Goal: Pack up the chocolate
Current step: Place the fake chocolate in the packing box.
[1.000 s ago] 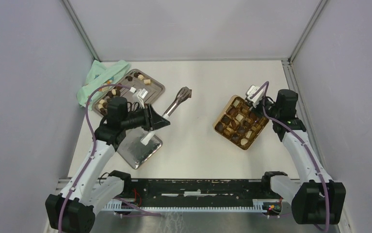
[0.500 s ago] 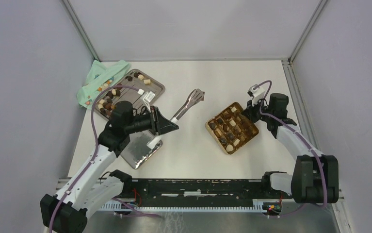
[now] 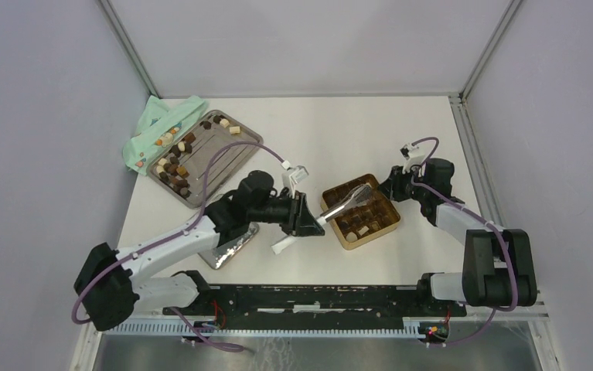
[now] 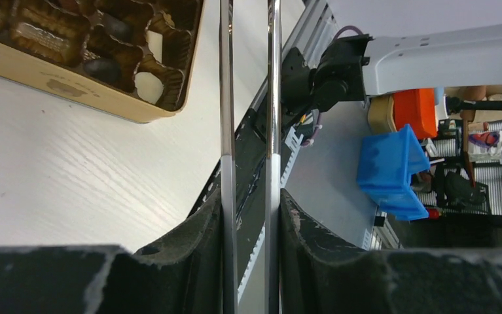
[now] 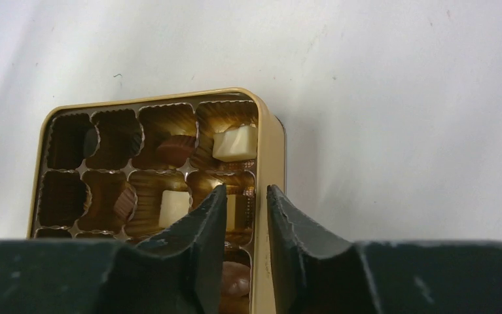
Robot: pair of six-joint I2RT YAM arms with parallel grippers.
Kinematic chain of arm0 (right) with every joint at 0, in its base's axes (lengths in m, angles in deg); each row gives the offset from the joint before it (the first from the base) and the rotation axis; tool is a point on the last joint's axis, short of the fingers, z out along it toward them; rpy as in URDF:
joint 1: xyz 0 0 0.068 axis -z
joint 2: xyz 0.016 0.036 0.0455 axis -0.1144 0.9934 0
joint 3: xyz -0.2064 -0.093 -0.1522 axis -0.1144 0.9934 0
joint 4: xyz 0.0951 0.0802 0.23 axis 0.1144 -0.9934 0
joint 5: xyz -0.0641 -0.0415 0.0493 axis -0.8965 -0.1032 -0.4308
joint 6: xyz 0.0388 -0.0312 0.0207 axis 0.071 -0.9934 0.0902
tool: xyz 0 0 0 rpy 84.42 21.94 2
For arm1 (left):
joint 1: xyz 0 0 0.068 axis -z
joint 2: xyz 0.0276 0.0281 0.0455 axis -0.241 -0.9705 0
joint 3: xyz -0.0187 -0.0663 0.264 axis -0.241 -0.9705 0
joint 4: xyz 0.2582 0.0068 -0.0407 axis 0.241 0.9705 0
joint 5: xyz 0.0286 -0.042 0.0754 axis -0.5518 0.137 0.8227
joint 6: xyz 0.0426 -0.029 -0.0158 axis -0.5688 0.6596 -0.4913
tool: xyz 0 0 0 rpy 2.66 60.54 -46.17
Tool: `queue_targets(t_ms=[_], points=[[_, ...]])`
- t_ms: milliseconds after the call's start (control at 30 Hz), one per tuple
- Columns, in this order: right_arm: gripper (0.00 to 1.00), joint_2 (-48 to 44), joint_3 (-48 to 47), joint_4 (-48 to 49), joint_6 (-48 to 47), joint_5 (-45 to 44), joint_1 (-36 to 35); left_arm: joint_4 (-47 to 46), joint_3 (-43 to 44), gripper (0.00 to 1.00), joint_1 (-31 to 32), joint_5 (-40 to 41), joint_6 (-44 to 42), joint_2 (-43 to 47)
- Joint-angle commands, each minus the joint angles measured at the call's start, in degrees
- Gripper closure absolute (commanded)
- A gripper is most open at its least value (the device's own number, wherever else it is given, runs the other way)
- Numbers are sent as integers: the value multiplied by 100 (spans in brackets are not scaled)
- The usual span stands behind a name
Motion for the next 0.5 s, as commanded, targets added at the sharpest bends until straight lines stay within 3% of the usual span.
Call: queue_targets(t_ms=[0,100,200,333,467], points=[[60,48,-186,363,26,365,-4,-510,474,98,443,340,-14,-444],[46,-19,-355,157,-236,562,21,-543,601,98,729,455,-52,-754],[39,-197,-492,-86,-609,792,241,-522,762,98,936,576,-105,-1046],[36,-356,-758,-802,-1590,1249,986,-285,1048,98,1127,845,-261,-1427],[36,-340,-813,-1115,-1785,1875,1739,227,1459,98,1309,1170,-452,-1908]])
